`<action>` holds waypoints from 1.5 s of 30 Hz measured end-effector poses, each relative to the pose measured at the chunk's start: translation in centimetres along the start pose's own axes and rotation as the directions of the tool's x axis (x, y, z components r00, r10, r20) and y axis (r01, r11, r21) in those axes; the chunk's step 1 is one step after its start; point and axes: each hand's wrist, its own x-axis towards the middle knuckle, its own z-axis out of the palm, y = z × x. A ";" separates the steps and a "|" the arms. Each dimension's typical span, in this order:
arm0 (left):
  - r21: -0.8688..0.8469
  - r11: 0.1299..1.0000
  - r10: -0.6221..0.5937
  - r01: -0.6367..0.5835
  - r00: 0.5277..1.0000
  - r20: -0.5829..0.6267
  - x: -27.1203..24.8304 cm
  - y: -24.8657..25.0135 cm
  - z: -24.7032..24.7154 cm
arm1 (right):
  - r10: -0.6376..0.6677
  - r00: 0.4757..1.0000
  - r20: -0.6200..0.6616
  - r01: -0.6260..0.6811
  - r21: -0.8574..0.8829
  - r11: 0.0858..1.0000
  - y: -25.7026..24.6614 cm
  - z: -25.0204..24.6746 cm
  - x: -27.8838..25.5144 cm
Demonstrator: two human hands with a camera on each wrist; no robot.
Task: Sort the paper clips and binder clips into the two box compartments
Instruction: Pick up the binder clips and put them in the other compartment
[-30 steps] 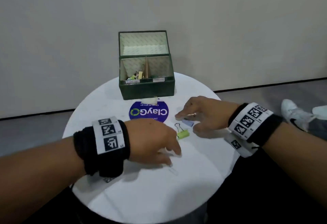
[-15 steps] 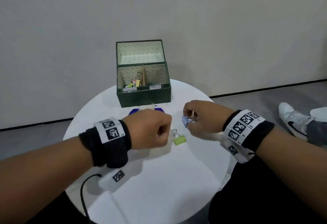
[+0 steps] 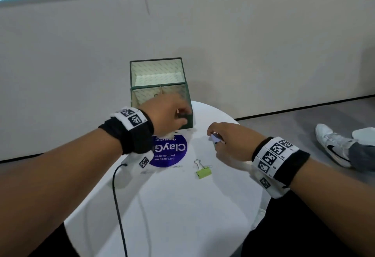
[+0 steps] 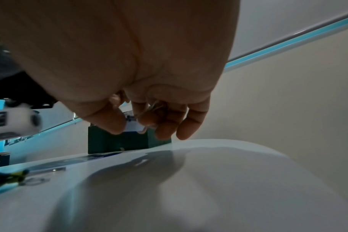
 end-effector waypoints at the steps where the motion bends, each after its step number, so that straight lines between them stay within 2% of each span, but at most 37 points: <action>1: 0.009 0.995 0.095 -0.097 0.988 0.121 -0.9 1.1 0.8 | 0.014 1.000 0.011 -0.014 -0.008 1.000 0.0 -0.1 0.1; 3: -0.003 0.972 0.225 -0.236 0.921 0.317 -2.7 3.3 2.9 | 0.042 0.999 0.033 -0.042 -0.025 0.999 -0.1 -0.2 0.0; 5: -0.001 0.955 0.273 -0.298 0.874 0.402 -4.0 4.7 4.7 | 0.053 0.998 0.032 -0.051 -0.054 0.997 -0.2 -0.2 -0.1; 6: 0.017 0.952 0.272 -0.305 0.871 0.410 -4.4 5.0 5.3 | 0.055 0.998 0.026 -0.053 -0.071 0.996 -0.2 -0.2 -0.2; 9: 0.022 0.954 0.272 -0.299 0.896 0.352 -5.0 4.8 5.6 | 0.068 0.998 0.005 -0.067 -0.106 0.992 0.0 -0.1 -0.3; 13: -0.015 0.985 0.172 -0.174 0.946 0.275 -5.3 2.2 3.4 | 0.044 0.999 0.028 -0.041 -0.109 0.993 -0.3 -0.2 -0.7; 15: -0.058 0.993 0.115 -0.107 0.979 0.170 -5.3 0.5 1.1 | 0.017 0.998 0.054 -0.012 -0.087 0.996 -0.9 -0.5 -1.1; 17: -0.101 0.995 0.020 -0.018 1.000 0.012 -5.0 -1.4 -1.2 | -0.041 0.996 0.081 0.049 -0.105 0.993 -1.7 -0.5 -1.5; 19: -0.127 0.988 -0.101 0.085 0.987 -0.126 -4.5 -3.6 -2.9 | -0.110 0.988 0.107 0.129 -0.180 0.975 -2.5 0.0 -1.8; 21: -0.173 0.968 -0.218 0.183 0.952 -0.215 -3.8 -5.8 -3.7 | -0.155 0.979 0.134 0.185 -0.249 0.951 -3.2 0.9 -2.0; 25: -0.349 0.882 -0.425 0.318 0.857 -0.292 -2.4 -9.3 -4.5 | -0.155 0.971 0.182 0.213 -0.366 0.906 -4.1 1.8 -1.6; 27: -0.450 0.837 -0.473 0.312 0.826 -0.308 -1.9 -10.2 -4.7 | -0.097 0.966 0.240 0.184 -0.370 0.911 -4.8 1.4 -1.1; 30: -0.567 0.776 -0.497 0.278 0.822 -0.278 -1.7 -10.7 -4.5 | -0.015 0.939 0.344 0.150 -0.369 0.917 -5.7 0.9 -0.3; 32: -0.529 0.787 -0.509 0.316 0.817 -0.269 -1.8 -11.0 -4.0 | 0.000 0.919 0.394 0.165 -0.385 0.908 -6.2 0.6 -0.1; 34: -0.393 0.843 -0.494 0.368 0.820 -0.290 -2.2 -11.4 -3.6 | -0.012 0.913 0.409 0.184 -0.384 0.905 -6.8 0.3 0.3; 36: -0.291 0.879 -0.457 0.377 0.841 -0.291 -3.1 -11.6 -3.3 | -0.065 0.938 0.339 0.192 -0.355 0.915 -7.5 -0.9 1.5; 39: -0.193 0.908 -0.412 0.371 0.877 -0.250 -4.8 -11.7 -2.5 | -0.146 0.976 0.163 0.188 -0.281 0.941 -8.6 -4.0 4.7; 42: -0.110 0.916 -0.401 0.387 0.895 -0.193 -6.7 -11.2 -1.4 | -0.118 0.993 0.018 0.120 -0.148 0.982 -9.6 -7.0 8.1; 45: -0.065 0.904 -0.428 0.423 0.894 -0.132 -8.3 -10.6 0.4 | -0.077 0.993 -0.085 0.065 -0.134 0.989 -9.9 -8.6 11.5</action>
